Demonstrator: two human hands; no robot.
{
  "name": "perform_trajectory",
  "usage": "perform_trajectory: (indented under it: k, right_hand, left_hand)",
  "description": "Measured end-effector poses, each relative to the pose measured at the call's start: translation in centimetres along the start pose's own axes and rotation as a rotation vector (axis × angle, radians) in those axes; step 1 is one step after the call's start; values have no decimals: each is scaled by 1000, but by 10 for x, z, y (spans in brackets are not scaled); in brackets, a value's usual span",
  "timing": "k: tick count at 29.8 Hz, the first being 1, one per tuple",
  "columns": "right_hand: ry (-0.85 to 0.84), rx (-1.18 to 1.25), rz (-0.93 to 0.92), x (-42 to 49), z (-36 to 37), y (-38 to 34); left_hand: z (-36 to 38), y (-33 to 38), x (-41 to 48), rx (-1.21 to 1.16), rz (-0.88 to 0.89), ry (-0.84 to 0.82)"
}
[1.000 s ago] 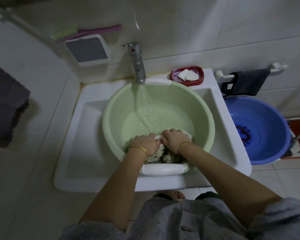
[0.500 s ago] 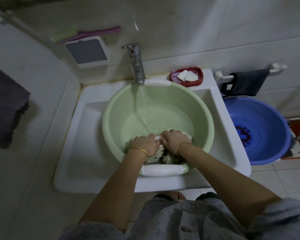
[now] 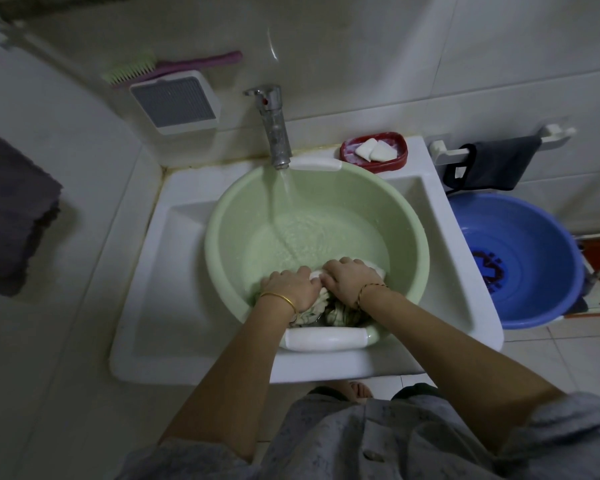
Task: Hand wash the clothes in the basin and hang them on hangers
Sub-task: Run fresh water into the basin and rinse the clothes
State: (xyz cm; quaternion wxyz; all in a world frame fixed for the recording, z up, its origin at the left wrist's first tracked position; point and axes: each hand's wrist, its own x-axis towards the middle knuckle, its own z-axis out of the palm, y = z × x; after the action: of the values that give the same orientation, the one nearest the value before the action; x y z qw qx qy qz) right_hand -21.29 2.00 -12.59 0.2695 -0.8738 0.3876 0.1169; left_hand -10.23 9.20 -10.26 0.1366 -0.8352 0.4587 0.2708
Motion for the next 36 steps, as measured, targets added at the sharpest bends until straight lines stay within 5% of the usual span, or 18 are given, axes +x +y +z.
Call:
perform_trajectory:
  k: [36]
  right_hand:
    - [4,2,-4,0,0,2]
  left_hand:
    - [-1,3,-2,22,-15,-6]
